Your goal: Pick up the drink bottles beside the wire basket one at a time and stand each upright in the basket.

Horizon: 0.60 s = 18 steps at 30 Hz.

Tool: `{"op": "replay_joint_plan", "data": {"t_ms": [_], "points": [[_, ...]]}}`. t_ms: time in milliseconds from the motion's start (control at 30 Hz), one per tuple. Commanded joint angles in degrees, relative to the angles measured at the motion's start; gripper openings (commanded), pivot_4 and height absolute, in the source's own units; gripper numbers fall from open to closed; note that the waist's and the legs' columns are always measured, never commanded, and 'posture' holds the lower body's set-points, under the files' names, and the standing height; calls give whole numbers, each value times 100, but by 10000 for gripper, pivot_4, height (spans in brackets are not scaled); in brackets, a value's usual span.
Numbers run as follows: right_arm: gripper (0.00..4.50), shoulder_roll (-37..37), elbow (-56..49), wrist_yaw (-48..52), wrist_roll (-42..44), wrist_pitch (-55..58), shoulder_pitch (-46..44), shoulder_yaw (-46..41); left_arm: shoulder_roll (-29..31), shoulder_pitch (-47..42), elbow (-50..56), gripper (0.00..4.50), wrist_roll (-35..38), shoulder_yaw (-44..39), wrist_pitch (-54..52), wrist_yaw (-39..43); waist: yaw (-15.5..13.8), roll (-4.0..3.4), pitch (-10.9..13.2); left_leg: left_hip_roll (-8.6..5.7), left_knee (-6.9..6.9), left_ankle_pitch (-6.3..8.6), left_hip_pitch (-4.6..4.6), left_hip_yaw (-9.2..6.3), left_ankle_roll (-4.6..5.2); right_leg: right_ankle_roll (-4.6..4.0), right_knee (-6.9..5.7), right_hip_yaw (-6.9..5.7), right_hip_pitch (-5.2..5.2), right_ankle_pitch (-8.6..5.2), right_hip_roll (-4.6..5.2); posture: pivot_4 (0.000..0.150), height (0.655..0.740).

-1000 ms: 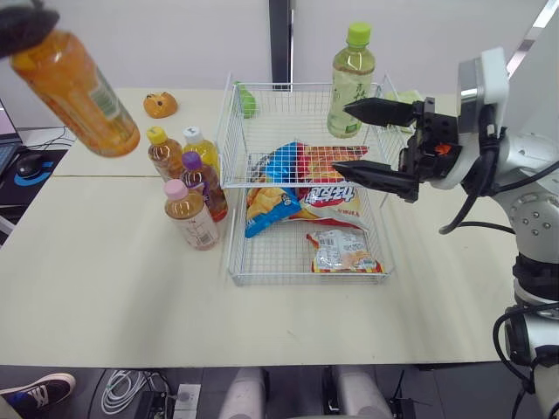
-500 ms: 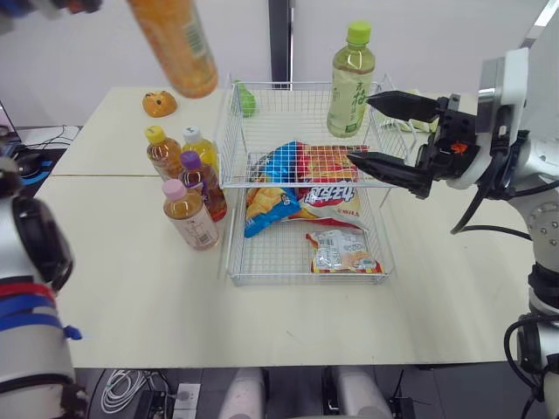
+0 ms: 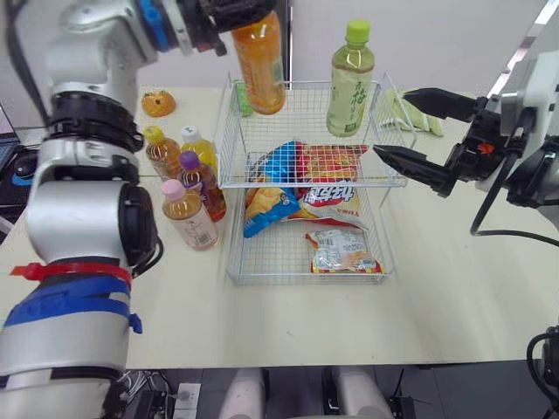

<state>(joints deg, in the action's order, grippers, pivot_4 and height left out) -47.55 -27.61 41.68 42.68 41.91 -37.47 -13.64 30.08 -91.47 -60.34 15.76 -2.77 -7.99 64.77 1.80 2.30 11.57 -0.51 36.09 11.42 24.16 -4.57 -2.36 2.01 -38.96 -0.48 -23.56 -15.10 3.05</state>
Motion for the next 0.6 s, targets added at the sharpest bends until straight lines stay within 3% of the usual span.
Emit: {"op": "replay_joint_plan", "data": {"t_ms": [33, 600], "points": [[45000, -133, -259, -119, 144, 37, 0, -270, -173, -384, -175, 13765, -29, -275, 487, -359, 3, 0, 0, 0, 0, 0, 0, 1, 0, 0, 0, 0, 0, 0, 0, 1500, 7400], [45000, -210, -559, -414, 386, 183, 236, -337, -994, -392, -849, 13765, -329, -411, 954, -880, 7, 1, 1, -7, 1, 0, 0, 0, 0, 0, -1, -1, 0, 1, 0, 1500, 7400]]}}
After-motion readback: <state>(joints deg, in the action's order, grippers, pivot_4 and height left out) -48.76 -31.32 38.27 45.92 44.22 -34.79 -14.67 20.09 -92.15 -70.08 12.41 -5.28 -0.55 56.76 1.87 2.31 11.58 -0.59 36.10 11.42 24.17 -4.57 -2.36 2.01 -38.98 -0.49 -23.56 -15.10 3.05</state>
